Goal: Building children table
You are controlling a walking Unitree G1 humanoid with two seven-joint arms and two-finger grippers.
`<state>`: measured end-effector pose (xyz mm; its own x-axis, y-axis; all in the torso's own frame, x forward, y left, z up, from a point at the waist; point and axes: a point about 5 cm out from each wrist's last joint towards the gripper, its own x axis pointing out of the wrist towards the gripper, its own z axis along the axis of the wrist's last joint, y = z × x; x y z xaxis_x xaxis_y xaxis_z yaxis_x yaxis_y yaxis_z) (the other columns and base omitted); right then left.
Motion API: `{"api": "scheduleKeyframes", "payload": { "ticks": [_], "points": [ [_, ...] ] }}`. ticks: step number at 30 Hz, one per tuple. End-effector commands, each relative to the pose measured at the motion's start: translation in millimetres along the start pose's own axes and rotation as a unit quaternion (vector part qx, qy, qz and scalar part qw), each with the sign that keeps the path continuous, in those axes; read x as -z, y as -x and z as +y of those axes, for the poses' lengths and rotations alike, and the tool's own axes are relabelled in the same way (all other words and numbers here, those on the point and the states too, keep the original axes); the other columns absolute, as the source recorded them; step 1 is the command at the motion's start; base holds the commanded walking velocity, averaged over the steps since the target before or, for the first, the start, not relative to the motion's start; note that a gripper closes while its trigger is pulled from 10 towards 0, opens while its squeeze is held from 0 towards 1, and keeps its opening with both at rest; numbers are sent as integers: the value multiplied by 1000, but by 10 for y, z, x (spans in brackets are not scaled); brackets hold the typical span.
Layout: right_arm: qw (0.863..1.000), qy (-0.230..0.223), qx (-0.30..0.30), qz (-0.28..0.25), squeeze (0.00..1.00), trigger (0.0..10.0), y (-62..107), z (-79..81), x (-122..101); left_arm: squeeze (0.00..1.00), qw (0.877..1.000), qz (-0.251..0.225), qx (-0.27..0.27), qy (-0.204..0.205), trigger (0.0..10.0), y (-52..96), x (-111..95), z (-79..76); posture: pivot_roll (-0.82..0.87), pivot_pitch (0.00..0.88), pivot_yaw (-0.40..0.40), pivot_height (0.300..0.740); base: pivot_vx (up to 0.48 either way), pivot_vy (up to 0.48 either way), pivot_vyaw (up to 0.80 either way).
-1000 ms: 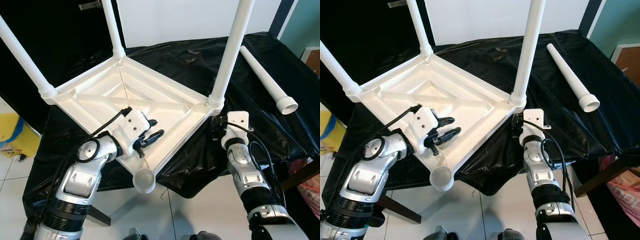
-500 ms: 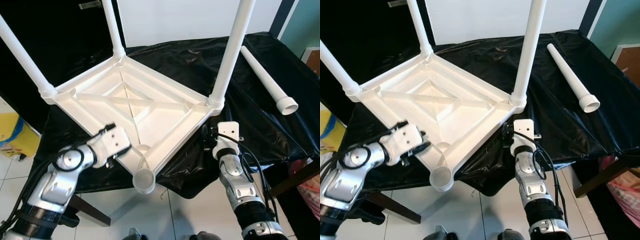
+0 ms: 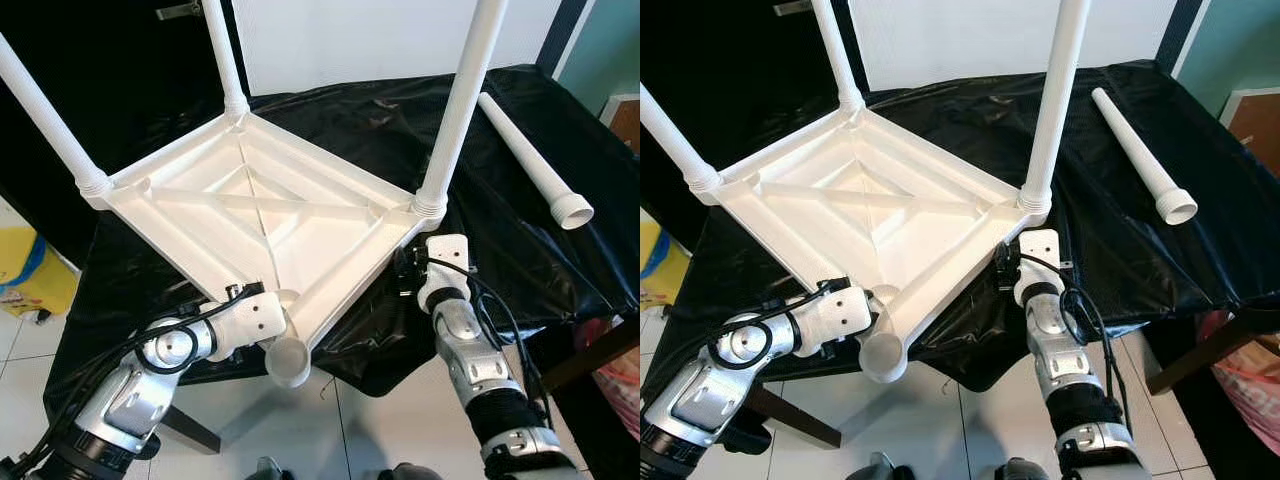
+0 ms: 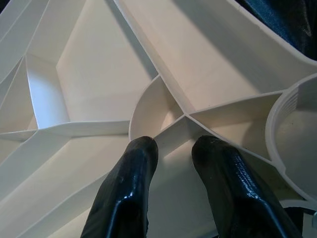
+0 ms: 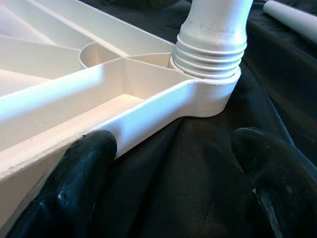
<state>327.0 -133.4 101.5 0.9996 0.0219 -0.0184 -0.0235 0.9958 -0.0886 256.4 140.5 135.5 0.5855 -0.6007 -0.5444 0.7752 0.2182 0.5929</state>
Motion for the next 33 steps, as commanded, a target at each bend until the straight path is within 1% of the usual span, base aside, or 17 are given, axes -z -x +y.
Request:
{"api": "scheduleKeyframes", "payload": {
  "ticks": [1, 4, 7, 9, 11, 13, 16, 17, 18, 20, 21, 24, 27, 30, 31, 33],
  "points": [
    [1000, -4, -21, 8, 0, 10000, -25, 92, 3, 0, 998, -28, 56, -5, 10000, -62, -120, -171, -44, 67, 9, 740, 0, 0, 0],
    [1000, -5, -23, 7, 0, 10000, -51, 96, -17, 0, 997, -40, 62, -8, 10000, -92, -181, -213, -41, 68, 8, 740, 0, 0, 0],
    [1000, -7, -24, 6, 0, 10000, -85, 109, -33, 0, 996, -53, 65, -12, 10000, -155, -269, -259, -39, 65, 10, 740, 0, 0, 0],
    [1000, -7, -24, 6, 0, 10000, -85, 109, -33, 0, 996, -53, 65, -12, 10000, -155, -269, -259, -39, 65, 10, 740, 0, 0, 0],
    [1000, -9, -26, 6, 0, 10000, -109, 125, -47, 0, 996, -64, 60, -12, 10000, -202, -341, -263, -40, 62, 10, 740, 0, 0, 0],
    [1000, -10, -29, 7, 0, 10000, -128, 140, -55, 0, 996, -72, 51, -9, 10000, -245, -400, -246, -41, 57, 11, 740, 0, 0, 0],
    [999, -12, -31, 8, 0, 10000, -138, 148, -56, 0, 996, -75, 46, -9, 10000, -272, -428, -232, -41, 57, 11, 740, 0, 0, 0],
    [999, -12, -32, 8, 0, 10000, -152, 158, -56, 0, 996, -77, 36, -14, 10000, -319, -456, -201, -42, 50, 8, 740, 0, 0, 0],
    [999, -12, -32, 8, 0, 10000, -152, 158, -56, 0, 996, -77, 36, -14, 10000, -319, -456, -201, -42, 50, 8, 740, 0, 0, 0],
    [999, -11, -30, 12, 0, 10000, -167, 163, -39, 0, 996, -78, 17, -27, 10000, -403, -509, -124, -42, 43, 6, 740, 0, 0, 0],
    [999, -7, -29, 12, 0, 10000, -162, 157, -26, 0, 996, -80, 11, -26, 10000, -418, -520, -92, -45, 42, 8, 740, 0, 0, 0],
    [1000, -5, -28, 13, 0, 10000, -153, 143, -16, 0, 997, -78, 8, -23, 10000, -414, -515, -69, -45, 42, 8, 740, 0, 0, 0],
    [1000, 2, -18, 11, 0, 10000, -104, 52, 16, 0, 998, -57, -4, -24, 10000, -342, -405, 13, -53, 35, 19, 740, 0, 0, 0],
    [1000, 12, -10, 9, 0, 10000, -28, -32, 57, 0, 999, -49, -19, -12, 10000, -273, -346, 106, -57, 33, 26, 740, 0, 0, 0],
    [1000, 12, -10, 9, 0, 10000, -28, -32, 57, 0, 999, -49, -19, -12, 10000, -273, -346, 106, -57, 33, 26, 740, 0, 0, 0],
    [1000, 23, -1, 4, 0, 10000, 63, -101, 95, 0, 998, -52, -23, -5, 10000, -213, -328, 174, -61, 30, 29, 740, 0, 0, 0]
  ]
}}
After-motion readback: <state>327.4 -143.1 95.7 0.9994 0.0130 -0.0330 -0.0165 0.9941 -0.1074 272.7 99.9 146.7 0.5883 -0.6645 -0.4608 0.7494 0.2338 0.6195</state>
